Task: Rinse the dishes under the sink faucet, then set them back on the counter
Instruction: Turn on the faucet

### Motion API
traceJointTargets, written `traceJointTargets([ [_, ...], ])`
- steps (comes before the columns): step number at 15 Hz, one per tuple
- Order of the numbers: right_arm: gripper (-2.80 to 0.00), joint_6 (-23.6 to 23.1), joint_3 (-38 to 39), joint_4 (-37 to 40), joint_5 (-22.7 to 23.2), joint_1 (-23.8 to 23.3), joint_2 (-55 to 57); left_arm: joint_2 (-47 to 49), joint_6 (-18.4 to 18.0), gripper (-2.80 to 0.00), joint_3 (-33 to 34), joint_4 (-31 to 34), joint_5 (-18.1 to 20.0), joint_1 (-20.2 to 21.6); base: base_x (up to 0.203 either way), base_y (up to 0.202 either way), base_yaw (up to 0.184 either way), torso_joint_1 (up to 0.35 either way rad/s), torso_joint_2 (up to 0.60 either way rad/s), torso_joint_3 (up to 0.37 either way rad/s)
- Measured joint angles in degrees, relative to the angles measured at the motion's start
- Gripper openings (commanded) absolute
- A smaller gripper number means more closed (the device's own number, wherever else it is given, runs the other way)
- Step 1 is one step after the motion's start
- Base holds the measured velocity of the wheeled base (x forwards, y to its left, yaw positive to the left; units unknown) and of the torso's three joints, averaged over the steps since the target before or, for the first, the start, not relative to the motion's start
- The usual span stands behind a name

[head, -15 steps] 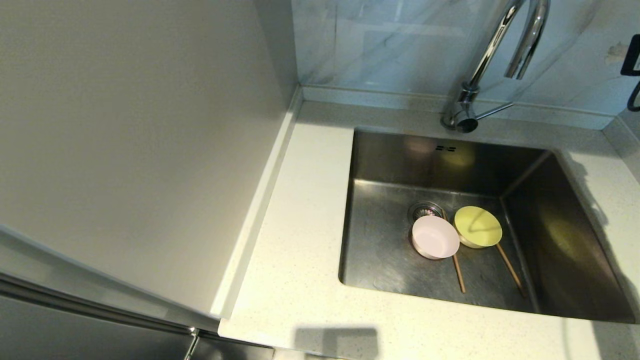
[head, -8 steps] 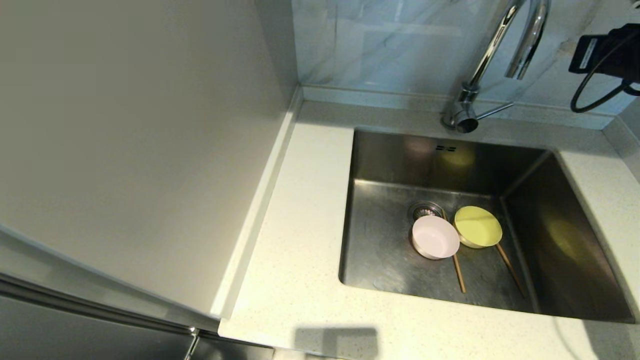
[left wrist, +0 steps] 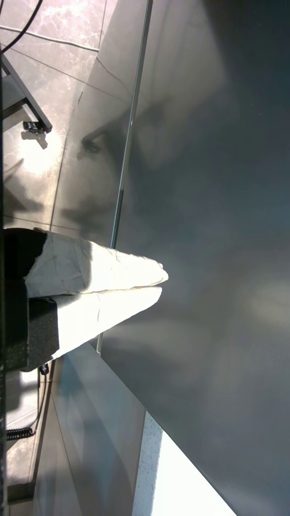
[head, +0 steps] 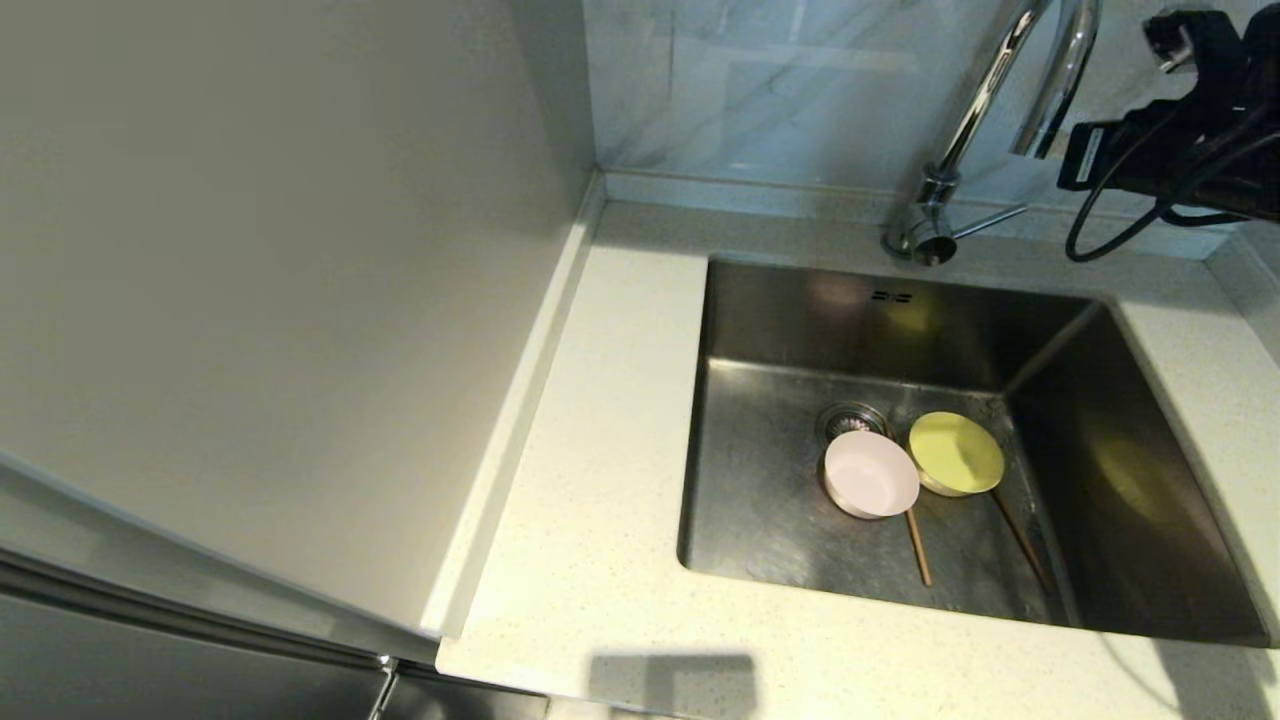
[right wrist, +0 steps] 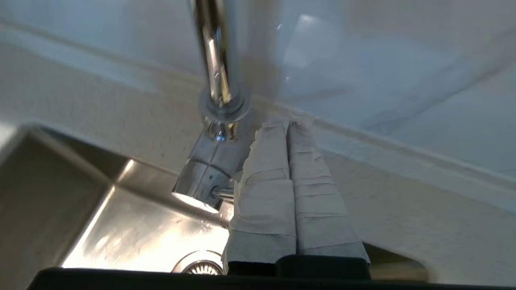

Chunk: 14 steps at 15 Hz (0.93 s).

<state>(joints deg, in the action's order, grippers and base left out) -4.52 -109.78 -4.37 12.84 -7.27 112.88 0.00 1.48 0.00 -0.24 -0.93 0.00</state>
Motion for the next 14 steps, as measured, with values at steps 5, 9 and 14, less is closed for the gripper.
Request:
traceJointTargets([
  [5,-2.80,-0.2,-3.5,-1.4,-2.2,1.0,4.7,0.0,0.0,-2.80,0.0,0.0,0.0,0.0,0.000,0.000,0.000,0.000,0.00,0.000],
  [9,-2.80,-0.2,-4.0,-4.6,-4.4,1.1,7.0,0.0,0.0,-2.80,0.0,0.0,0.0,0.0,0.000,0.000,0.000,0.000,0.00,0.000],
  [14,-2.80,-1.9,-4.0,-4.3,-4.6,0.9,8.0,0.0,0.0,-2.80,0.0,0.0,0.0,0.0,0.000,0.000,0.000,0.000,0.00,0.000],
])
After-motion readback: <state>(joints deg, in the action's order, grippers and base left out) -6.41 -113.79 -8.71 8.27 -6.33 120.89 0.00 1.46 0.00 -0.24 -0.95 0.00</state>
